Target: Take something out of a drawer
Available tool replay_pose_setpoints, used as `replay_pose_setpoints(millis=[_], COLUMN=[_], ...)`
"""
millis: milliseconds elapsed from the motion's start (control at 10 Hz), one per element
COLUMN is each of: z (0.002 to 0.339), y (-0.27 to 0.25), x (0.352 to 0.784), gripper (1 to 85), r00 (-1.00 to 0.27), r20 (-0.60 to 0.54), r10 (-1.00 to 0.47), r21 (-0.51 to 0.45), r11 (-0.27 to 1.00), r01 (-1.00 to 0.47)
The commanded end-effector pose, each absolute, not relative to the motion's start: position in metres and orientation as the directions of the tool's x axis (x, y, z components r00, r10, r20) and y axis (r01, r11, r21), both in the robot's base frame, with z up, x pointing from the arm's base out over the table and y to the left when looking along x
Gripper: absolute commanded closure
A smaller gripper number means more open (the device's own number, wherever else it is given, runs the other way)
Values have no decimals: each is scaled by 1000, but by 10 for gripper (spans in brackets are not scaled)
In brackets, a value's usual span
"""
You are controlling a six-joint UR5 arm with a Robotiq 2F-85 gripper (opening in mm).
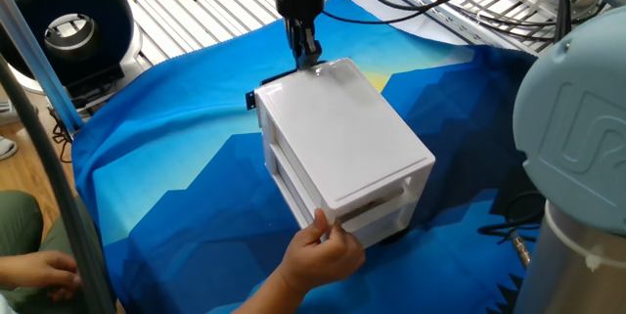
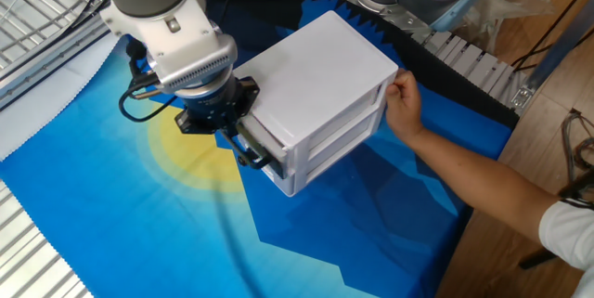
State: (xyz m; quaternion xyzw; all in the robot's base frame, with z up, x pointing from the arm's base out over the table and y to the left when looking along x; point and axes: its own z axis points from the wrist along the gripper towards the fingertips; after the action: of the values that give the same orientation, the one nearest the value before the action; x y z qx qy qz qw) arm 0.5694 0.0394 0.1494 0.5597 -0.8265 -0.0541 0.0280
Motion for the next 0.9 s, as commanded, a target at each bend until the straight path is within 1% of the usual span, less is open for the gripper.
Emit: replay_pose_setpoints(millis=[0, 300, 500, 600, 800], z=[149, 148, 152, 154, 153], y=[34, 28, 23, 21, 22], x=[584, 591, 603, 614, 612], gripper=[847, 847, 847, 847, 847], r00=[-363, -360, -355, -349, -362], r20=[-22, -26, -17, -13, -13], r10=[-931, -932, -935, -937, -932], r21=[65, 63, 19, -24, -22], r11=[361, 358, 355, 349, 362], r01=[-930, -932, -935, -937, -932])
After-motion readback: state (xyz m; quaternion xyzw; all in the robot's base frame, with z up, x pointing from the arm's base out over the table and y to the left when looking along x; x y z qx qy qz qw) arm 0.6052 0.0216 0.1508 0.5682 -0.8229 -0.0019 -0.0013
